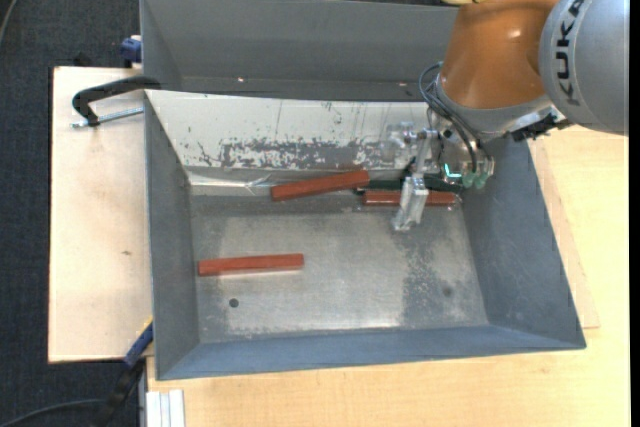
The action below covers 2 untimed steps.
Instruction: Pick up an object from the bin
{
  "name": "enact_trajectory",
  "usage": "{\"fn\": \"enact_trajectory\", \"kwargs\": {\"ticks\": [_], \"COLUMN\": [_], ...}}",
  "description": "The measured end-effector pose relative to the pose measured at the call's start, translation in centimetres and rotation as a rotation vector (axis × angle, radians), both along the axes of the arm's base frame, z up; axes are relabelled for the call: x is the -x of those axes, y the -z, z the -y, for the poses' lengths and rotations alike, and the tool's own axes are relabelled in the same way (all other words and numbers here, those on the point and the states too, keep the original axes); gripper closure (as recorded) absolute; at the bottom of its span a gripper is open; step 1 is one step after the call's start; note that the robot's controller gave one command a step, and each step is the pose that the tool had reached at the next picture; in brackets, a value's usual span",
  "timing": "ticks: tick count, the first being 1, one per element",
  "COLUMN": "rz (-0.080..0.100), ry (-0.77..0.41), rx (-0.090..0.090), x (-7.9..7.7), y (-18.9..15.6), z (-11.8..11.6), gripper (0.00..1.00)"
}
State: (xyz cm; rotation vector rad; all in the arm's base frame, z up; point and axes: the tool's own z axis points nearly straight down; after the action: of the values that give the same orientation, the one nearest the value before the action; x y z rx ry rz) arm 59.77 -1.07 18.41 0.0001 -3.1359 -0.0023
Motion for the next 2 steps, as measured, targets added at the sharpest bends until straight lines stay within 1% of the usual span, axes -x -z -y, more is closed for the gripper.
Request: {"fn": "enact_trajectory", "kwargs": {"ticks": [1,2], "rz": [0.002,0.006], "ry": [-0.056,-0.122], "rx": [-0.003,-0.001], "x": [1.7,2.6], "y": [3.2,11.2], "z": [-7.1,-13.6], "gripper": [0.00,0.00]}}
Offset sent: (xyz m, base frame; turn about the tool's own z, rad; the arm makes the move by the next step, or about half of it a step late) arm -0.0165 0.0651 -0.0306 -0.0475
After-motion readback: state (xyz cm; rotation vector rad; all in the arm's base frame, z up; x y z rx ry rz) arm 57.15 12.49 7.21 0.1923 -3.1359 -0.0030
